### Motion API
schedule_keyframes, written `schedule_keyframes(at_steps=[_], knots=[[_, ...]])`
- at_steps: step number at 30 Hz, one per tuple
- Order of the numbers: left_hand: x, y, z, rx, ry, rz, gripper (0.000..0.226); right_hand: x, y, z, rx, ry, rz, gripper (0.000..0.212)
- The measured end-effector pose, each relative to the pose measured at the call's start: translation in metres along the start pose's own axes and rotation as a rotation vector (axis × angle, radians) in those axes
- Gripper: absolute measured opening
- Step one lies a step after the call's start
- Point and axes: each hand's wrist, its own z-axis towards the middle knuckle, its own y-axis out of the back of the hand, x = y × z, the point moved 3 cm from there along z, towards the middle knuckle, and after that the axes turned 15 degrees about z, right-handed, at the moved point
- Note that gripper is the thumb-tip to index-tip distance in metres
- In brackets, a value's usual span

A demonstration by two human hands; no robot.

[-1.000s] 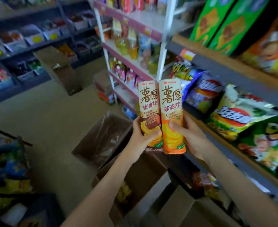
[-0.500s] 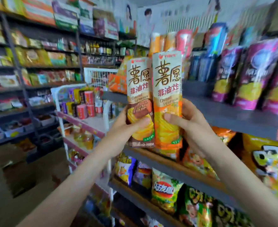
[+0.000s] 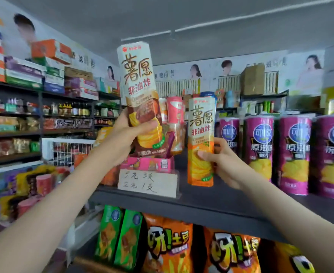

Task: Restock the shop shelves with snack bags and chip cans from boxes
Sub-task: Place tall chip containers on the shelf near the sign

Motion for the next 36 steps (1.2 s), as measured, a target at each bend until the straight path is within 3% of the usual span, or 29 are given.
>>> schedule_keyframes(at_steps=[5, 13, 23, 27, 31, 33, 36], knots=[[0.013, 0.007, 0.057, 0.030, -0.069, -0.034, 0.082, -0.021, 0.023, 0.052, -0.110, -0.091, -0.140, 0.063], [0.052, 0.011, 0.096, 0.059, -0.054, -0.102, 0.061, -0.060, 0.028, 0.110, -0.199, -0.187, -0.183, 0.065], [0.075, 0.002, 0.106, 0.157, -0.026, -0.089, 0.079, -0.075, 0.024, 0.137, -0.177, -0.196, -0.265, 0.078], [0.069, -0.015, 0.101, 0.231, -0.039, -0.040, 0.069, -0.061, 0.025, 0.132, -0.220, -0.046, -0.427, 0.082], [0.064, -0.040, 0.098, 0.314, -0.021, -0.065, 0.052, -0.014, 0.009, 0.116, -0.347, 0.271, -0.552, 0.046], [0.064, -0.054, 0.097, 0.347, -0.006, -0.072, 0.048, 0.012, -0.003, 0.102, -0.245, 0.349, -0.370, 0.039], [0.062, -0.073, 0.092, 0.393, -0.021, -0.008, 0.062, 0.037, -0.025, 0.078, 0.111, 0.260, -0.244, 0.048]])
